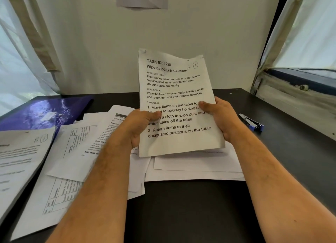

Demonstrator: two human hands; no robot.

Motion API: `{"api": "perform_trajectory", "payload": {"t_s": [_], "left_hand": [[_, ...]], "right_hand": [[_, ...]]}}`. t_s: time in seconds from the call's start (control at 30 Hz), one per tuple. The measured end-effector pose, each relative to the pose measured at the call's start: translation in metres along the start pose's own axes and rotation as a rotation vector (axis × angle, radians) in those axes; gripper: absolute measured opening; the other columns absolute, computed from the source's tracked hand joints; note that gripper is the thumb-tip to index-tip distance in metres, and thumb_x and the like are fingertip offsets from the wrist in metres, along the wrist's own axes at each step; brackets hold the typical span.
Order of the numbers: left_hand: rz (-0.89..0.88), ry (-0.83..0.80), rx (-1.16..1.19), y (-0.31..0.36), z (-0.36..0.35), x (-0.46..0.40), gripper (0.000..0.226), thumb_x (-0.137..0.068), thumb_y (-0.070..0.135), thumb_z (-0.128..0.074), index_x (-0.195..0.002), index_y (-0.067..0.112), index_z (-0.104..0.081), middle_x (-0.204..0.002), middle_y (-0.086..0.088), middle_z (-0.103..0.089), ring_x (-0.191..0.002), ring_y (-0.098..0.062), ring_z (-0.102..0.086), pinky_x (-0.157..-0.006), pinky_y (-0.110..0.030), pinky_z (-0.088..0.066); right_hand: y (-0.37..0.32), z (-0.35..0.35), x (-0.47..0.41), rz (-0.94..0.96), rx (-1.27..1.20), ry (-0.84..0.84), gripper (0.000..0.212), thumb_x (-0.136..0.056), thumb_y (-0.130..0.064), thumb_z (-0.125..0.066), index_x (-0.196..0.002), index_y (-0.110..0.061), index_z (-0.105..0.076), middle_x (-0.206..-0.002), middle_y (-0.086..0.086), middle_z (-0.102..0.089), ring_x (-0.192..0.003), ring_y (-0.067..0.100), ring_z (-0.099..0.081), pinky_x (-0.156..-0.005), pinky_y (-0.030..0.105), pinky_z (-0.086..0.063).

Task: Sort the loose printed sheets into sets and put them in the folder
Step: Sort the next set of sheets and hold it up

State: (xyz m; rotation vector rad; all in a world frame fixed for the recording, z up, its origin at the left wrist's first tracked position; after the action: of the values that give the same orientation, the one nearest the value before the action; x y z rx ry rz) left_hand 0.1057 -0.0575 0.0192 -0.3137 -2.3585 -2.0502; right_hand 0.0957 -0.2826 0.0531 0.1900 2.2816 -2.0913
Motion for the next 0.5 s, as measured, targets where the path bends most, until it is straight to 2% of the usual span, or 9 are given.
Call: {"api": "perform_trajectory", "payload": {"t_s": [0.13,0.23,0.37,0.5], "left_hand": [[0.062,-0.063,0.029,-0.005,-0.003,0.002,0.027,-0.093,0.007,-0.064,-0.120,0.010,-0.066,-0.109,-0.013,-0.075,-0.100,-0.034,-0.073,-0.083,-0.051,-0.059],[0.107,-0.126,0.037,-0.010,-0.006,0.004,0.032,-0.094,0.007,-0.062,-0.125,0.010,-0.063,-0.114,-0.014,-0.073,-0.105,-0.035,-0.071,-0.088,-0.052,-0.058],[0.169,-0.197,0.029,-0.019,-0.012,0.008,0.033,-0.095,0.006,-0.060,-0.128,0.008,-0.062,-0.117,-0.016,-0.072,-0.105,-0.035,-0.071,-0.079,-0.050,-0.061],[0.202,-0.240,0.014,-0.024,-0.014,0.012,0.039,-0.092,0.008,-0.063,-0.131,0.009,-0.060,-0.119,-0.016,-0.071,-0.106,-0.036,-0.070,-0.082,-0.053,-0.059]], "right_hand": [[0.007,0.001,-0.001,-0.062,0.015,-0.020,0.025,-0.092,-0.010,-0.066,-0.116,-0.016,-0.067,-0.103,0.007,-0.077,-0.090,0.028,-0.075,-0.072,0.043,-0.063],[0.005,0.006,-0.002,-0.054,-0.003,0.024,0.019,-0.095,-0.017,-0.064,-0.114,-0.018,-0.067,-0.098,0.005,-0.078,-0.084,0.025,-0.076,-0.065,0.038,-0.062],[0.008,0.014,-0.003,-0.081,0.031,0.084,0.014,-0.100,-0.023,-0.059,-0.112,-0.019,-0.066,-0.090,0.001,-0.078,-0.075,0.021,-0.076,-0.056,0.032,-0.060],[0.017,0.015,-0.001,-0.167,0.009,0.072,0.020,-0.099,-0.010,-0.056,-0.116,-0.014,-0.065,-0.097,0.008,-0.078,-0.082,0.028,-0.076,-0.068,0.042,-0.063]]}}
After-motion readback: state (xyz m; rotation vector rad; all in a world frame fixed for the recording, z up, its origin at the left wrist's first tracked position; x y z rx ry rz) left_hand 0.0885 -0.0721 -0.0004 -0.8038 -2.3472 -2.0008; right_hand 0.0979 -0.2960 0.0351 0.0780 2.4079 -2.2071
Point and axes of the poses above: each hand's wrist, its own x-axis away from the middle knuckle, its own z-axis out of the back of the hand, y = z × x, the point moved 10 cm from there along -x, towards the middle knuckle
